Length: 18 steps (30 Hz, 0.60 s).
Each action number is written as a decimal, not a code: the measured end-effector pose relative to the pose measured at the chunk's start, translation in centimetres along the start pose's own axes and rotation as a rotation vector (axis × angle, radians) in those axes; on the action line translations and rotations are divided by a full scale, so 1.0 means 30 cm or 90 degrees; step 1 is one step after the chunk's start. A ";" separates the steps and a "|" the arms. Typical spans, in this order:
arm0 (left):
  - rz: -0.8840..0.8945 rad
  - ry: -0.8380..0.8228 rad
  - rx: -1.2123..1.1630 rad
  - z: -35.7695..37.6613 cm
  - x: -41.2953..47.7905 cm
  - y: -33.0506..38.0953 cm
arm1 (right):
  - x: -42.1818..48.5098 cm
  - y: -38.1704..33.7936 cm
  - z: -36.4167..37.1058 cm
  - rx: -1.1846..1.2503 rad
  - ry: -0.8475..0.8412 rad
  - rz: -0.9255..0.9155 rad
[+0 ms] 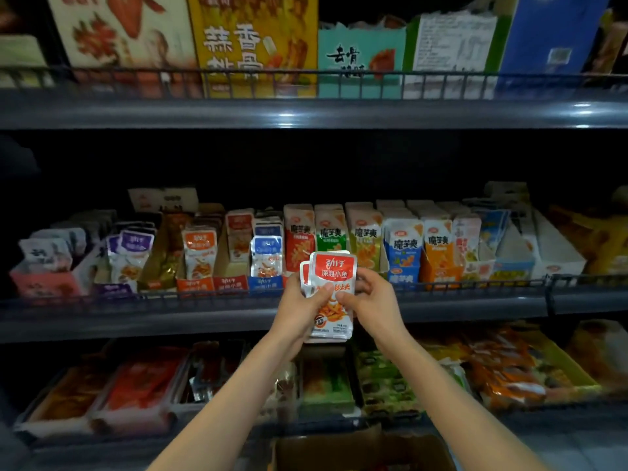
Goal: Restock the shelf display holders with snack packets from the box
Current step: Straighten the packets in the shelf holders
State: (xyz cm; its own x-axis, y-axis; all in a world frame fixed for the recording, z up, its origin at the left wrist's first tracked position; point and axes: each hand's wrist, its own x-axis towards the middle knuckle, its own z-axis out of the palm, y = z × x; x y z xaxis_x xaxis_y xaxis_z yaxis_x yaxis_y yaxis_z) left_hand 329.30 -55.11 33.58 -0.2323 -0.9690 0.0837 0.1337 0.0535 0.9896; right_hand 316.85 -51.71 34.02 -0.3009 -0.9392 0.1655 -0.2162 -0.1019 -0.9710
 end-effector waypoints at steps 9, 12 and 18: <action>0.040 0.079 0.052 -0.253 0.167 0.071 | 0.220 -0.041 0.270 -0.036 -0.042 -0.071; 0.054 0.109 0.090 -0.363 0.196 0.085 | 0.259 -0.053 0.387 -0.027 -0.061 -0.089; 0.052 0.181 0.120 -0.600 0.221 0.097 | 0.291 -0.075 0.634 -0.023 -0.102 -0.121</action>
State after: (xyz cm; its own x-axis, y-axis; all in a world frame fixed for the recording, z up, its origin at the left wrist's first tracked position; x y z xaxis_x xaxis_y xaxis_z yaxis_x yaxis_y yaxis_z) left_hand 345.48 -65.70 34.92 0.0534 -0.9866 0.1541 -0.0462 0.1517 0.9873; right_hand 332.38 -65.92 34.36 -0.1014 -0.9447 0.3120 -0.2888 -0.2722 -0.9179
